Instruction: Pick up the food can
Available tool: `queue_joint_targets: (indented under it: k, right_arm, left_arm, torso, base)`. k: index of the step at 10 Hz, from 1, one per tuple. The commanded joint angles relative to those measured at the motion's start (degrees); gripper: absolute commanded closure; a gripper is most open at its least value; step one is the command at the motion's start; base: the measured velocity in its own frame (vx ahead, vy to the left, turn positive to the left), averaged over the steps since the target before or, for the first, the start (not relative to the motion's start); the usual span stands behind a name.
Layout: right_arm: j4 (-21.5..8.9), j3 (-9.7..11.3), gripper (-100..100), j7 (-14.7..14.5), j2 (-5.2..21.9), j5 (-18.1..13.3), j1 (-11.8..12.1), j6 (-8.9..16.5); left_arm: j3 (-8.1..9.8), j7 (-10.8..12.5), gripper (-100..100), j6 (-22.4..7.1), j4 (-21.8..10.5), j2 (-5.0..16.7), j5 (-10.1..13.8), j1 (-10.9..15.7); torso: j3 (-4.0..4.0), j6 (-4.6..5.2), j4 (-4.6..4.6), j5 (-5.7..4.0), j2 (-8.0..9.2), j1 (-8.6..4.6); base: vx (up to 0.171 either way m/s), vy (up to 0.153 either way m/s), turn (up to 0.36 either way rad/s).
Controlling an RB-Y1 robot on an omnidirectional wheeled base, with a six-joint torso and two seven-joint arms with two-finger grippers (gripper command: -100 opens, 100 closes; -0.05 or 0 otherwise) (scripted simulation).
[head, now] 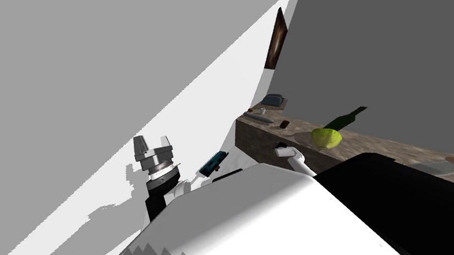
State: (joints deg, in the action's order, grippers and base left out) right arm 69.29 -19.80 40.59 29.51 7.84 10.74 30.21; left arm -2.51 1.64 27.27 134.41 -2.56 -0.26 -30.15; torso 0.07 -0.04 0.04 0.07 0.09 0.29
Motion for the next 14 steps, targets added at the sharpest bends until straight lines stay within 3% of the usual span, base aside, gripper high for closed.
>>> queue_joint_targets:
  k: [1, 6, 8, 11, 14]
  right_arm:
    - [-1.07, -0.14, -100, -0.64, 1.35, -1.99, 0.63, 0.86]
    - [-6.81, -1.27, -100, -2.85, 6.71, -10.89, 3.05, 5.94]
    - [-6.81, -1.27, -100, -2.85, 6.71, -12.45, 3.05, 5.94]
    - [-10.76, -1.68, -100, -4.02, 9.79, -18.14, 4.42, 9.06]
    - [-12.75, -1.75, -100, -4.50, 11.12, -23.00, 5.02, 10.52]
  left_arm:
    - [0.00, 0.00, 0, 0.00, 0.00, 0.00, 0.00, 0.00]
    - [0.01, 0.00, 0, 0.00, 0.00, 0.01, 0.00, -0.01]
    - [0.01, 0.00, 0, 0.00, 0.00, 0.01, 0.00, -0.01]
    - [0.01, 0.00, 0, 0.00, 0.00, 0.01, 0.00, -0.01]
    - [0.01, 0.00, 0, 0.00, 0.00, 0.01, 0.00, -0.01]
  torso:
    - [0.00, 0.00, 0.00, 0.00, 0.00, 0.00]
    - [-0.01, 0.07, -0.01, -0.03, -0.02, -0.20]
    - [-0.01, 0.05, -0.01, -0.04, -0.02, -0.22]
    - [-0.02, 0.06, -0.01, -0.05, -0.03, -0.28]
    - [-0.03, 0.03, -0.01, -0.06, -0.06, -0.34]
  base:
    - [0.005, 0.077, 0.120]
    - [0.023, 0.060, 0.190]
    - [0.018, 0.029, 0.057]
    - [0.030, 0.028, 0.195]
    - [0.032, 0.006, 0.141]
